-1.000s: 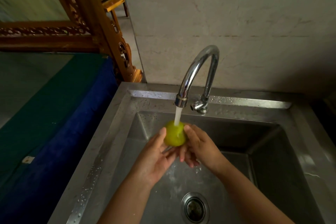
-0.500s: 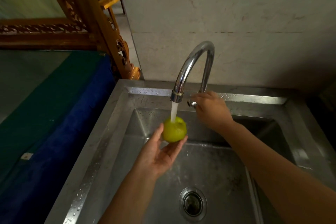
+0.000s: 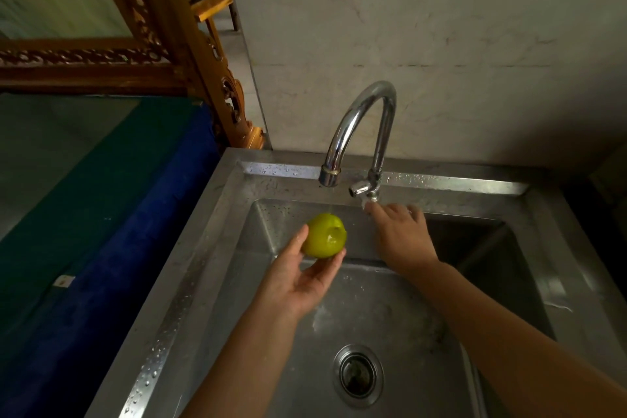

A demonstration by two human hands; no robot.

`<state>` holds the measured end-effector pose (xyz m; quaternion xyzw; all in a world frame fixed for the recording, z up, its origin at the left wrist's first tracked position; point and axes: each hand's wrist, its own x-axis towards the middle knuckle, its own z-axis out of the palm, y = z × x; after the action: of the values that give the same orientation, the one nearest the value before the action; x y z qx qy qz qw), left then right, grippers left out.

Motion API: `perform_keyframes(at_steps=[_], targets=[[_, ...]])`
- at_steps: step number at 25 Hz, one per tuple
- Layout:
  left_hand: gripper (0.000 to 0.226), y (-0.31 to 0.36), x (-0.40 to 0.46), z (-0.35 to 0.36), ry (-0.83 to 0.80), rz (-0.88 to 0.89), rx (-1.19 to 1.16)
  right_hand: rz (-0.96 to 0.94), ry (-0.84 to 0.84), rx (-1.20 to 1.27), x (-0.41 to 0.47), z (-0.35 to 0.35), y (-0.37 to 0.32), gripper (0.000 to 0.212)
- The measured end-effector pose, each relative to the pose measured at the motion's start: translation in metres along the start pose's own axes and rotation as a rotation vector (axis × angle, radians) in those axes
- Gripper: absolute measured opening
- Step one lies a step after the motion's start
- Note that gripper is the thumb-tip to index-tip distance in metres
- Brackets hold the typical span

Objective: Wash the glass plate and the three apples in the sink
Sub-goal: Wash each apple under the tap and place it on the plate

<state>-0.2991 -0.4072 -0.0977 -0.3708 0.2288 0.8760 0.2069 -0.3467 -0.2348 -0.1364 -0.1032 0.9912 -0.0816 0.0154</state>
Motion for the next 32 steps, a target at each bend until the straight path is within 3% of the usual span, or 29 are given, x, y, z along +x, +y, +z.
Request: perform_keyframes(at_steps=[2,4,6,9,13,19,24,32], targets=[[0.049,-0.002,-0.002,0.001,0.023,0.008,0.026,0.050,-0.097,0.063,0.001,-0.008,0.000,0.050],[0.034,-0.005,-0.007,0.001,0.046,0.029,0.104,0.113,-0.164,0.387,-0.003,-0.028,-0.005,0.048],[0.021,-0.007,-0.017,0.001,0.025,0.088,0.228,0.059,-0.219,0.870,-0.016,-0.049,-0.010,0.042],[0.020,-0.011,-0.039,0.007,-0.063,0.191,0.424,-0.033,-0.307,1.135,-0.048,-0.080,-0.015,0.038],[0.022,-0.025,-0.086,0.023,-0.134,0.317,0.698,-0.056,-0.256,1.125,-0.090,-0.115,-0.013,0.040],[0.052,-0.069,-0.165,0.050,-0.285,0.485,1.102,0.015,-0.074,1.056,-0.177,-0.157,0.003,0.043],[0.044,-0.120,-0.216,0.063,-0.437,0.637,1.232,0.157,0.166,1.032,-0.270,-0.199,0.006,0.042],[0.036,-0.230,-0.280,0.069,-0.777,0.613,1.319,0.436,0.440,0.952,-0.429,-0.246,0.019,0.045]])
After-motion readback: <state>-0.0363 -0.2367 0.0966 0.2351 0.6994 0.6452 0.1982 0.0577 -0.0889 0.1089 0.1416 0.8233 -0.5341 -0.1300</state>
